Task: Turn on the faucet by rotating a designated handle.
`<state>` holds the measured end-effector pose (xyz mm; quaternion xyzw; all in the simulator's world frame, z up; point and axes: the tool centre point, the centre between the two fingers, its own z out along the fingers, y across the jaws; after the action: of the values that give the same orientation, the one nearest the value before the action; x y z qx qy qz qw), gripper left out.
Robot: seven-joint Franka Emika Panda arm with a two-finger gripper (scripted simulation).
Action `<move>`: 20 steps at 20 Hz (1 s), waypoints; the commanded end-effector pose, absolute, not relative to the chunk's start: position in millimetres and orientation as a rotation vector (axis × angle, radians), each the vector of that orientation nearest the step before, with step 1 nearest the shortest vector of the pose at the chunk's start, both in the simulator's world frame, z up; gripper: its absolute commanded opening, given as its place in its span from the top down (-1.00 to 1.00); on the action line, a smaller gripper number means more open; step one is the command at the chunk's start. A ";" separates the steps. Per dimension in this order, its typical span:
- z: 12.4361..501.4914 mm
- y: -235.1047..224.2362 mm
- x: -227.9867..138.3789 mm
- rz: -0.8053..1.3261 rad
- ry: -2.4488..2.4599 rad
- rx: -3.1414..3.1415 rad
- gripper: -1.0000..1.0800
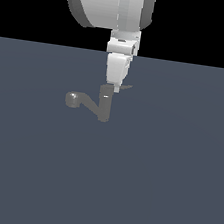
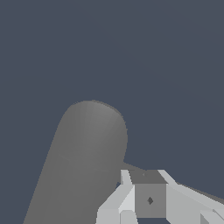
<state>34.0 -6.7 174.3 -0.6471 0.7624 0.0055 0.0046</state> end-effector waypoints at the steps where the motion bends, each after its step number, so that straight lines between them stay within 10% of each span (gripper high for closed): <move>1: 174.5 -9.1 39.4 0.015 2.387 -2.024 1.00; 20: 173.2 -45.2 83.0 0.006 2.421 -1.995 1.00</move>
<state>54.2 -20.3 174.9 -0.6460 0.7626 0.0301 -0.0152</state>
